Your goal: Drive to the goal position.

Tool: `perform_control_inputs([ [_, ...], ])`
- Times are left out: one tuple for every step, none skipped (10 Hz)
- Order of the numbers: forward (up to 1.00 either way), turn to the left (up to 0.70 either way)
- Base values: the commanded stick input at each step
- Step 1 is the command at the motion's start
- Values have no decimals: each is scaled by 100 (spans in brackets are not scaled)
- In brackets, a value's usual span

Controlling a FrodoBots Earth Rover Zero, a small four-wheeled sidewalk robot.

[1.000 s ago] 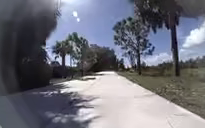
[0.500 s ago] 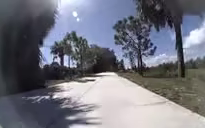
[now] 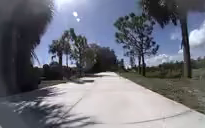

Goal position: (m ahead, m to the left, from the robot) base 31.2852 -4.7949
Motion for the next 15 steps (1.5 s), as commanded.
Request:
perform_control_inputs([
  [85,0],
  [85,0],
  [85,0],
  [85,0],
  [85,0],
  [85,0],
  [85,0],
  [85,0],
  [85,0],
  [85,0],
  [85,0],
  [85,0],
  [85,0],
  [85,0],
  [85,0],
])
